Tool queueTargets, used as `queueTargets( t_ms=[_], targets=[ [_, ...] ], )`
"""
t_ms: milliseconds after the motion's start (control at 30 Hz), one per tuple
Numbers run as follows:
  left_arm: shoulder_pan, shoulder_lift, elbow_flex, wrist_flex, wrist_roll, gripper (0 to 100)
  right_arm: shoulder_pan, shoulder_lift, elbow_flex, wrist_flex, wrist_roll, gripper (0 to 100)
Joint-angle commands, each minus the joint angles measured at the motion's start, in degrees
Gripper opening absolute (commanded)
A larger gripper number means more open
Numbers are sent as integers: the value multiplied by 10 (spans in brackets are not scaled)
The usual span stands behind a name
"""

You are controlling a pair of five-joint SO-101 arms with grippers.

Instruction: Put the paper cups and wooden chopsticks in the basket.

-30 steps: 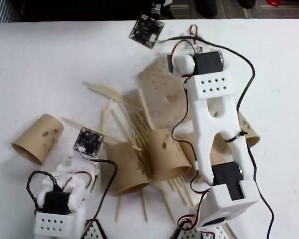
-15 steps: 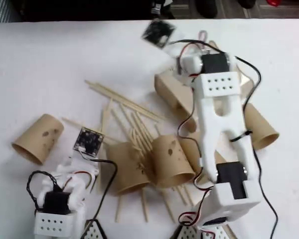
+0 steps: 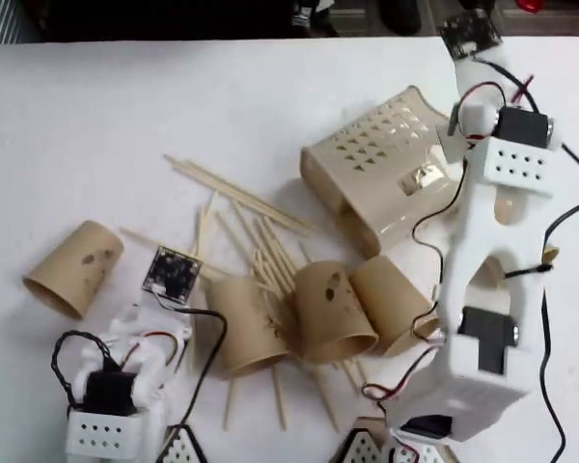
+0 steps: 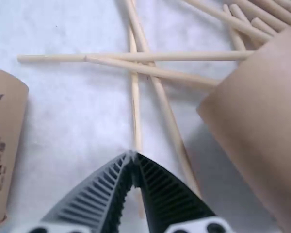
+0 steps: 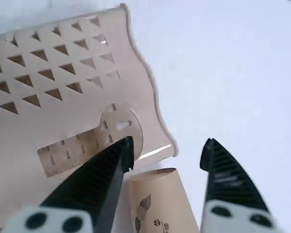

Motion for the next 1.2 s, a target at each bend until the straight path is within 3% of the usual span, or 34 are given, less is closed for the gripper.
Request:
queueTargets(
  t_ms=[0, 333, 667, 967, 1167],
  targets=[
    [-3, -2, -3, 3, -4, 27, 20, 29, -33, -7, -14, 235],
    [-3, -2, -3, 3, -4, 27, 25, 166, -149, -5, -27, 237],
    [-3, -2, -3, 3, -4, 27, 7, 258, -288, 132, -12, 299],
    [-3, -2, -3, 3, -4, 27, 10, 379, -398, 113, -6, 299],
    [-3, -2, -3, 3, -4, 27, 0, 421, -483, 141, 59, 104]
  ],
)
